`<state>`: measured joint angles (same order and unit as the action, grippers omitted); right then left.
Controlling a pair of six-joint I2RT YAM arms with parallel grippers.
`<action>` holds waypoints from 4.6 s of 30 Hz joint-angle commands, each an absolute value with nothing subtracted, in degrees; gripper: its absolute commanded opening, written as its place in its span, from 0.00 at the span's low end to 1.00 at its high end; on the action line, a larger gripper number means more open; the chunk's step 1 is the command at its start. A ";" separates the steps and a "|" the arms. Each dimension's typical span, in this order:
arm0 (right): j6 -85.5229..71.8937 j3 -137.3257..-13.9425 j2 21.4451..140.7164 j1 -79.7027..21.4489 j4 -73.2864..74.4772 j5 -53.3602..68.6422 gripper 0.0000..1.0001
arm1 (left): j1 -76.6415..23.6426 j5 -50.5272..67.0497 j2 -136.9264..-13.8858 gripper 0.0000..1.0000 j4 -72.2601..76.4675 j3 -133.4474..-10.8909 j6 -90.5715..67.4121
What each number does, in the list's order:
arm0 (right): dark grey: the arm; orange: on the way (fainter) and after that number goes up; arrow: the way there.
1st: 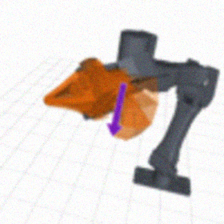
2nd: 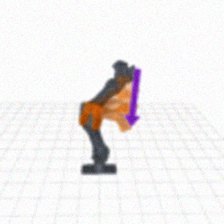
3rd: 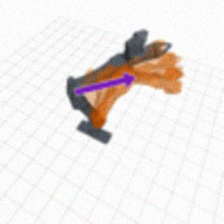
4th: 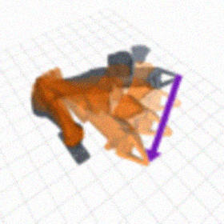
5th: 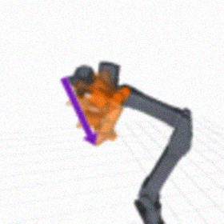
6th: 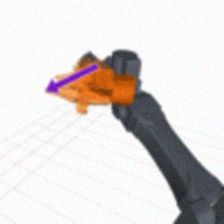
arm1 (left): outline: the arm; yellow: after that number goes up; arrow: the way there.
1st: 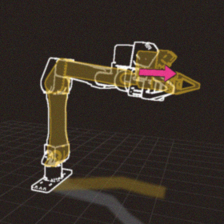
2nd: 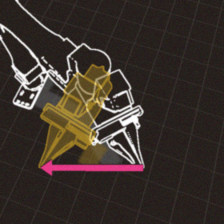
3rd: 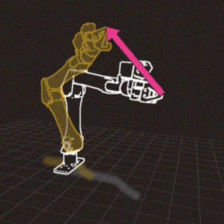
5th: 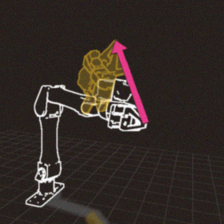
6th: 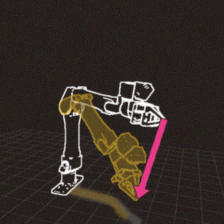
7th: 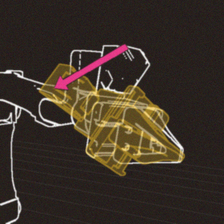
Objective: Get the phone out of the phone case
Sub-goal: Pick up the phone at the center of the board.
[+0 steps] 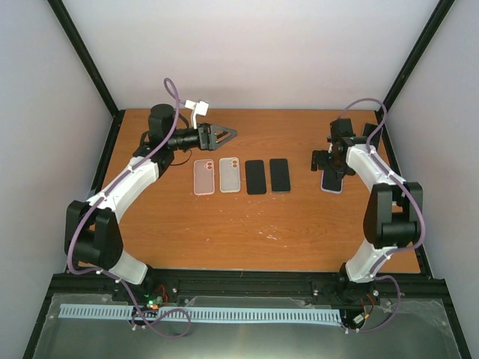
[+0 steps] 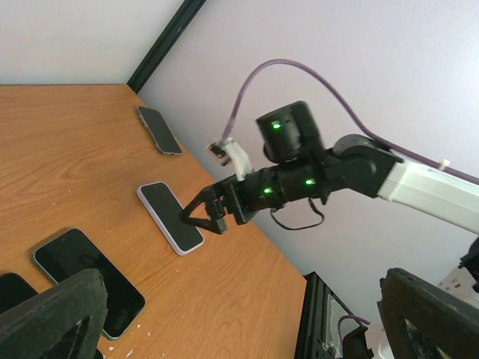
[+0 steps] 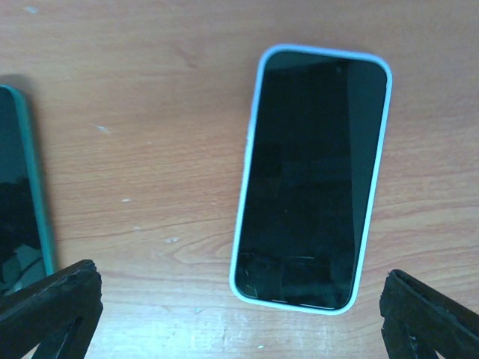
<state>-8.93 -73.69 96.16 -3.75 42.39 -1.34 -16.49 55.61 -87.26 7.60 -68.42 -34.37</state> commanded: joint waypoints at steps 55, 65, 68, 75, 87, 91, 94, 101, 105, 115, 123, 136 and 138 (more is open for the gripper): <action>-16.34 -73.94 96.33 1.20 35.13 3.42 0.75 | -15.88 51.48 -86.66 1.00 9.05 -65.45 -35.23; -23.96 -78.25 85.22 -4.96 33.48 12.70 0.75 | -17.72 52.74 -86.72 1.00 12.12 -63.35 -35.51; -25.88 -79.20 82.65 -8.08 31.96 12.85 0.75 | -18.72 52.83 -87.42 1.00 12.50 -63.40 -35.94; -29.37 -83.40 81.02 -16.65 31.45 8.93 0.75 | -21.93 51.00 -88.62 0.97 10.85 -65.24 -34.38; -33.53 -85.85 83.33 -22.72 31.51 4.96 0.75 | -28.65 47.96 -94.73 0.74 6.56 -74.11 -31.98; -33.74 -85.82 83.43 -23.44 31.50 4.51 0.74 | -30.13 48.18 -97.20 0.69 5.37 -77.29 -31.74; -33.88 -85.63 83.34 -23.85 31.42 4.27 0.74 | -31.03 48.92 -98.46 0.66 5.19 -78.80 -31.87; -34.19 -84.61 83.08 -25.11 30.95 4.31 0.74 | -33.63 48.47 -100.80 0.64 3.37 -81.49 -30.78; -34.35 -84.36 82.69 -25.40 30.86 3.89 0.74 | -34.45 47.83 -102.27 0.58 2.20 -82.89 -30.65; -34.57 -82.45 81.38 -25.56 30.02 4.26 0.74 | -34.45 46.68 -102.88 0.34 1.37 -83.69 -31.18; -33.72 -81.19 80.55 -25.57 29.06 4.21 0.76 | -34.45 46.51 -102.04 0.06 1.58 -82.75 -30.95; -22.47 -78.86 76.91 -20.65 25.15 21.48 1.00 | -30.98 57.03 -95.48 0.00 11.14 -75.98 -34.15; -21.95 -77.42 75.98 -18.04 23.06 29.42 1.00 | -29.46 60.39 -94.19 0.01 15.23 -74.37 -36.77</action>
